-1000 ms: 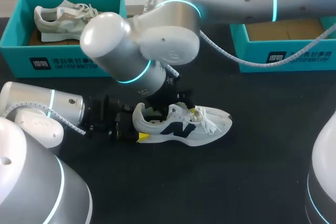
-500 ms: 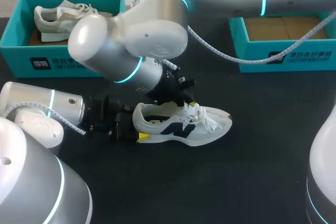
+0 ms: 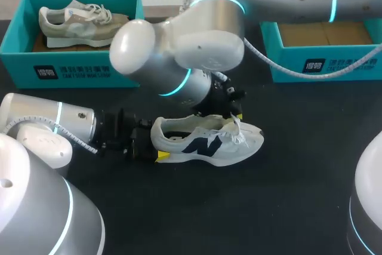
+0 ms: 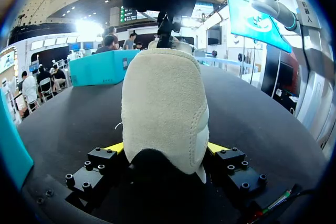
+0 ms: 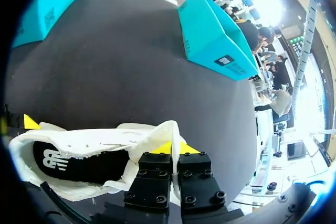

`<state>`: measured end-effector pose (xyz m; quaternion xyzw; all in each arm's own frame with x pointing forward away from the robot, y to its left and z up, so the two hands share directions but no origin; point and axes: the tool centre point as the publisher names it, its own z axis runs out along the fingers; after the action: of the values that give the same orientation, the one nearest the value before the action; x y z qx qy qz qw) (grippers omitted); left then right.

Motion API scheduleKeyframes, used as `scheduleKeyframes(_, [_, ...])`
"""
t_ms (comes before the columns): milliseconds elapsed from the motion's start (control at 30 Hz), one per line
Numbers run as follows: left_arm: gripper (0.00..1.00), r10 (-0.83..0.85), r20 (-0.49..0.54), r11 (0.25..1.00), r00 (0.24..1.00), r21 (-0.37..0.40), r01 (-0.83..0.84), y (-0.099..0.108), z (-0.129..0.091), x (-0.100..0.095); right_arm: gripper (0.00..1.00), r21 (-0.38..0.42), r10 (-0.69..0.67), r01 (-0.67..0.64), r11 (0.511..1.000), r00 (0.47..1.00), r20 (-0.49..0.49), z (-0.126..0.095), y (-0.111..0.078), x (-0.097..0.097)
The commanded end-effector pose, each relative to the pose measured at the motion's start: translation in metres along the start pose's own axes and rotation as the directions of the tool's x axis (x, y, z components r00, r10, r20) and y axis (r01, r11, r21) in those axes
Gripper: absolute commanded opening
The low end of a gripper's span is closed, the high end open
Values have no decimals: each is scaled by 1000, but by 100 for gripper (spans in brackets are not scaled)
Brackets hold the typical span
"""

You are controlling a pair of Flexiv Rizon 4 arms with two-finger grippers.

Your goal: Take the shoe out of the shoebox, open the shoe tongue, remove and reinsert the insole, then place the shoe into the shoebox

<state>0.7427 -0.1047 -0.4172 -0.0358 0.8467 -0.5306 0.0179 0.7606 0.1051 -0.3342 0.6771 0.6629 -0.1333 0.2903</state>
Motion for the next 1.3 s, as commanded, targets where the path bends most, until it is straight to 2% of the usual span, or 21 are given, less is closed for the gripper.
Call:
scheduleKeyframes(33, [0,0,-3,1000,1000,-2,0,5,5,2,29,-39,20,-22,999,998,-64,20,-8,1])
scheduleKeyframes(100, [0,0,-3,1000,1000,-2,0,5,5,2,61,-54,-4,0,999,998,-62,25,-9,4])
scheduleKeyframes(167, [0,0,-3,1000,1000,-2,0,5,5,2,100,-60,-3,0,998,999,-48,30,-12,6])
scheduleKeyframes(333, [0,0,-3,1000,1000,-2,0,5,5,2,100,-47,-8,8,999,1000,-4,32,-16,7])
scheduleKeyframes(433, [0,0,-3,1000,1000,-2,0,5,5,2,100,-44,-2,2,999,1000,17,25,-14,0])
scheduleKeyframes(500, [0,0,-3,1000,1000,-2,0,5,5,2,100,-70,1,0,998,1000,22,15,-10,-4])
scheduleKeyframes(667, [0,0,-3,1000,1000,-2,0,5,5,2,100,-184,-6,0,983,999,-31,-19,7,-11])
scheduleKeyframes(900, [0,0,-3,1000,1000,-2,0,5,5,2,100,-365,-125,77,928,986,-108,-64,36,-7])
scheduleKeyframes(1033, [0,0,-3,1000,1000,-2,0,5,5,2,100,-470,-230,138,872,962,-144,-87,53,1])
scheduleKeyframes(1133, [0,0,-3,1000,1000,-2,0,5,5,2,100,-562,-349,196,804,920,-178,-102,63,13])
scheduleKeyframes(1200, [0,0,-3,1000,1000,-2,0,5,5,2,100,-630,-469,266,730,865,-178,-113,67,25])
scheduleKeyframes(1300, [0,0,-3,1000,1000,-2,0,5,5,2,100,-724,-643,376,579,756,-122,-128,69,42])
